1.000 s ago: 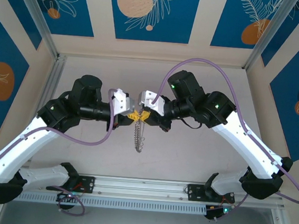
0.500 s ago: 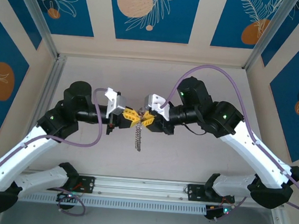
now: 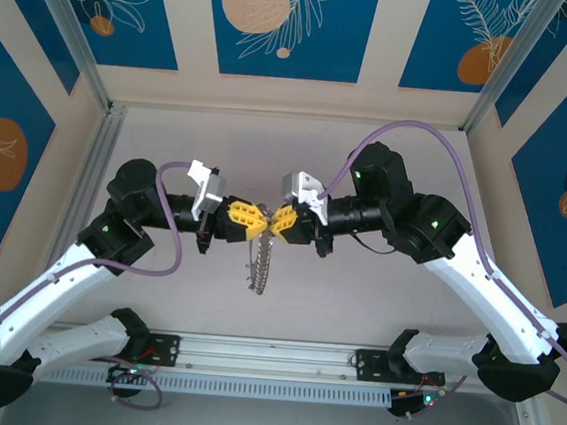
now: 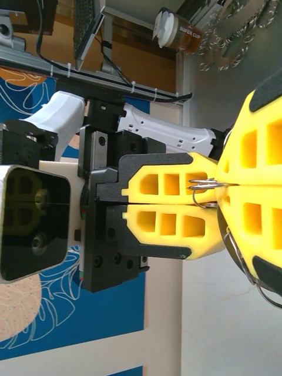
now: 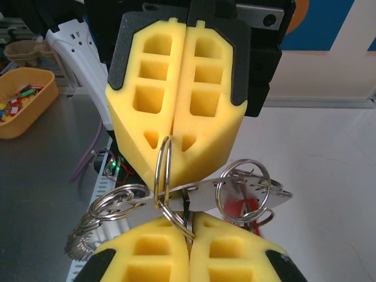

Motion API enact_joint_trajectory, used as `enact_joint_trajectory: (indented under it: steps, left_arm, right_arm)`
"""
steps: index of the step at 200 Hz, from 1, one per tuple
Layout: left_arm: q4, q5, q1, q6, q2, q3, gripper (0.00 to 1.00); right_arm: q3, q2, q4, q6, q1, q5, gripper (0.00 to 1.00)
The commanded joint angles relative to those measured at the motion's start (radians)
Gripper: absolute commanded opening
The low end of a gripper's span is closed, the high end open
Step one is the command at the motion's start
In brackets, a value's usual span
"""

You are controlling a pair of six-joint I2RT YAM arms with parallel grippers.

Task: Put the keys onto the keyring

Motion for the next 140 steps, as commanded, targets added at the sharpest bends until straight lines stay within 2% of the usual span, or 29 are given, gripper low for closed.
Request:
enact_joint_trajectory:
  steps: [1,10,28,67,93,140]
  left_arm:
    - [0.163,0.023,0.006,-0.047,-0.006,-0.012,0.00]
    - [0.167,0.010,0.007,-0.047,-0.008,-0.019,0.00]
    - [0.163,-0.018,0.014,-0.038,-0.013,-0.031,0.00]
    - [0.113,-0.014,0.032,-0.016,-0.004,-0.019,0.00]
    - [0.085,-0.003,0.033,-0.004,0.006,-0.006,0.00]
    - [0.057,0.008,0.032,-0.002,0.008,0.004,0.00]
  right_arm:
    - [0.019,0.032,-0.014,0.014,-0.001,-0.046,0.11]
    - [0.023,0.035,-0.020,0.018,0.000,-0.042,0.18]
    - [0.016,0.016,-0.022,0.023,-0.001,-0.012,0.25]
    - [-0.016,-0.082,0.012,0.045,0.001,0.110,0.37]
    - [-0.031,-0.124,0.049,0.034,0.002,0.164,0.40]
    - [-0.039,-0.095,0.141,0.035,0.006,0.121,0.39]
